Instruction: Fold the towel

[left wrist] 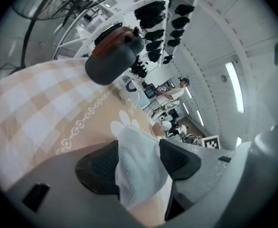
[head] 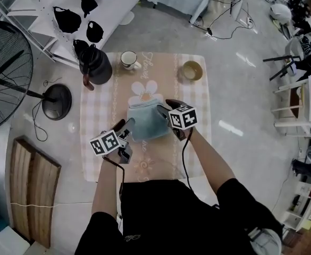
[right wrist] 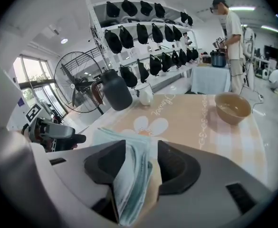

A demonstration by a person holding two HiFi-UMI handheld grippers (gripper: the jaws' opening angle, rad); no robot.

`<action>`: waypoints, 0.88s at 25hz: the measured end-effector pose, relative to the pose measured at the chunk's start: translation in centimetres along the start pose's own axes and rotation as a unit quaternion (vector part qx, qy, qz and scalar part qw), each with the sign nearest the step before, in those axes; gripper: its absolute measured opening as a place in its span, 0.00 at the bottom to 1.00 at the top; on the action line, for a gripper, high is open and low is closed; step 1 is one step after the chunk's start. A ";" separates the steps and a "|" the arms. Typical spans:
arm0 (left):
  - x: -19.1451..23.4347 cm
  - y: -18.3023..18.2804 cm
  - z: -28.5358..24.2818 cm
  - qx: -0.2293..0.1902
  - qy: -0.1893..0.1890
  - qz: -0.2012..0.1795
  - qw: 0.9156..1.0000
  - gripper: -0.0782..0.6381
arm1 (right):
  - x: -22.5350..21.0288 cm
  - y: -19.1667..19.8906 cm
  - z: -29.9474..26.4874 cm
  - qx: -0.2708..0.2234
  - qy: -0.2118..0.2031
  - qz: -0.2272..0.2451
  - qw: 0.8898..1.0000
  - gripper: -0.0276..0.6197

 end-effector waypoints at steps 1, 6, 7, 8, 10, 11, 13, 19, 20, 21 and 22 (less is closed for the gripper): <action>0.0 0.2 0.1 0.005 -0.012 -0.027 1.000 0.47 | 0.1 0.0 0.2 -0.006 0.003 0.007 1.000 0.34; -1.7 1.4 1.2 0.004 -0.058 -0.125 0.991 0.47 | 1.9 0.4 2.9 -0.039 0.007 0.040 0.998 0.34; -2.3 1.7 1.5 0.000 -0.064 -0.138 0.988 0.47 | 2.3 0.5 3.8 -0.048 0.007 0.044 0.998 0.34; -3.0 2.1 1.7 -0.001 -0.067 -0.154 0.986 0.47 | 2.8 0.7 4.7 -0.056 0.007 0.048 0.997 0.34; -4.6 3.1 2.2 0.003 -0.073 -0.194 0.978 0.42 | 3.8 1.2 6.6 -0.070 0.007 0.061 0.996 0.31; -5.3 3.6 2.4 0.005 -0.082 -0.216 0.973 0.34 | 4.2 1.6 7.5 -0.076 0.009 0.069 0.995 0.23; -6.6 4.8 3.0 0.000 -0.106 -0.250 0.962 0.15 | 5.0 2.6 9.4 -0.089 0.012 0.084 0.992 0.07; -10.5 9.8 4.6 -0.018 -0.146 -0.282 0.948 0.12 | 6.5 6.4 14.5 -0.112 -0.004 0.110 0.988 0.05; -11.2 10.7 4.9 -0.022 -0.149 -0.285 0.946 0.12 | 6.6 6.9 15.2 -0.115 -0.004 0.113 0.987 0.05; -12.0 11.4 5.3 -0.031 -0.154 -0.287 0.945 0.12 | 6.8 7.4 15.9 -0.118 -0.005 0.114 0.986 0.05; -12.7 12.0 5.9 -0.043 -0.161 -0.288 0.943 0.12 | 7.1 7.8 16.6 -0.119 -0.007 0.115 0.986 0.05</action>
Point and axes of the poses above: the fingertips, and each gripper's own axes: z backward along the fingers, x to its left, y out of its underside, the point moved 5 cm from there along z, backward along the fingers, and after that the axes turned 2 degrees about y, right-handed, at the moved point
